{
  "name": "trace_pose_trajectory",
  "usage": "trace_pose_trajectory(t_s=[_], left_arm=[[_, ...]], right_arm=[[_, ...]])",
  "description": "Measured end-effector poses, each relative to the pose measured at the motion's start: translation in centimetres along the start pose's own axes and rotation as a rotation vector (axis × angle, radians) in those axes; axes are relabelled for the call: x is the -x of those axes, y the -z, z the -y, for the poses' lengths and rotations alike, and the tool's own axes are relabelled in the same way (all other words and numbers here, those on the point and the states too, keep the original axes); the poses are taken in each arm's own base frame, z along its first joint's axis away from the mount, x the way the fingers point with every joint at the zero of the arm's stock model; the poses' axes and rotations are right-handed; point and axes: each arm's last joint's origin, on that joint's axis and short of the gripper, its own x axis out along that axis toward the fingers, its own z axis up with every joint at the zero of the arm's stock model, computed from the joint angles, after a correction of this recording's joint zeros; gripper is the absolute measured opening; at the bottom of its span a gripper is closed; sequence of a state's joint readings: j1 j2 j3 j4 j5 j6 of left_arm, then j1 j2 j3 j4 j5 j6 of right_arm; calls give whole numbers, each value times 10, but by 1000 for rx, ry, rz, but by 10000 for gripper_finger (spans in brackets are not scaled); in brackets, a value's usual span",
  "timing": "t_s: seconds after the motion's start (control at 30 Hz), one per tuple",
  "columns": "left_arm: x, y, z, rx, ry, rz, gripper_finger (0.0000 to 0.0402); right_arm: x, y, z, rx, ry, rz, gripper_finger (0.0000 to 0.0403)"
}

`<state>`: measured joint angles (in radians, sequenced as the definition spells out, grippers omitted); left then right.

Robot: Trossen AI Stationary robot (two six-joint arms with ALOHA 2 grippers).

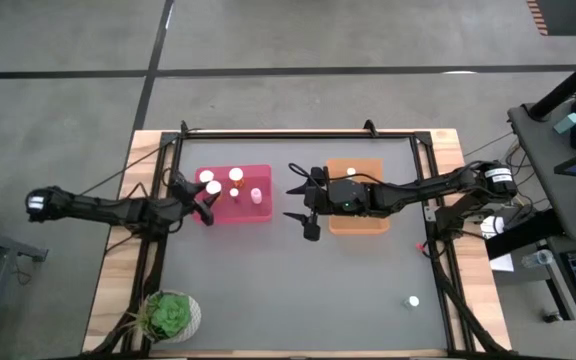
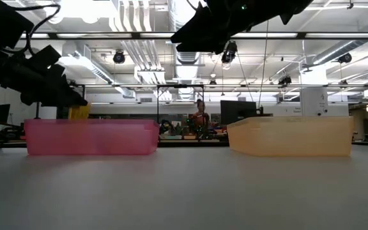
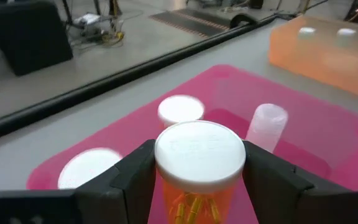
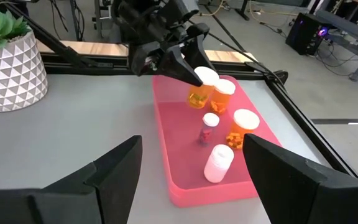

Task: Pick and place medicine bottles into bin by pill shape (circle, oval)
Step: Put the orange pill into the pink bin

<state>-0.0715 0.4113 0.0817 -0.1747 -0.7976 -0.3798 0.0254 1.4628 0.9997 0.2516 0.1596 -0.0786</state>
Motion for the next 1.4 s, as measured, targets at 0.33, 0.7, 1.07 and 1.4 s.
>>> trace_pose_trajectory(t_s=[0.33,0.7,1.07,1.4], left_arm=[[-5,6,2,42,-48,-52,192],[-14,5,5,153,-112,-44,192],[-25,5,13,285,-180,17,192],[-34,13,17,259,-257,22,192]], right_arm=[[0,0,0,8,0,0,270],[0,0,0,18,-1,-1,270],[0,2,0,31,-3,-16,270],[0,2,0,42,-3,-16,270]])
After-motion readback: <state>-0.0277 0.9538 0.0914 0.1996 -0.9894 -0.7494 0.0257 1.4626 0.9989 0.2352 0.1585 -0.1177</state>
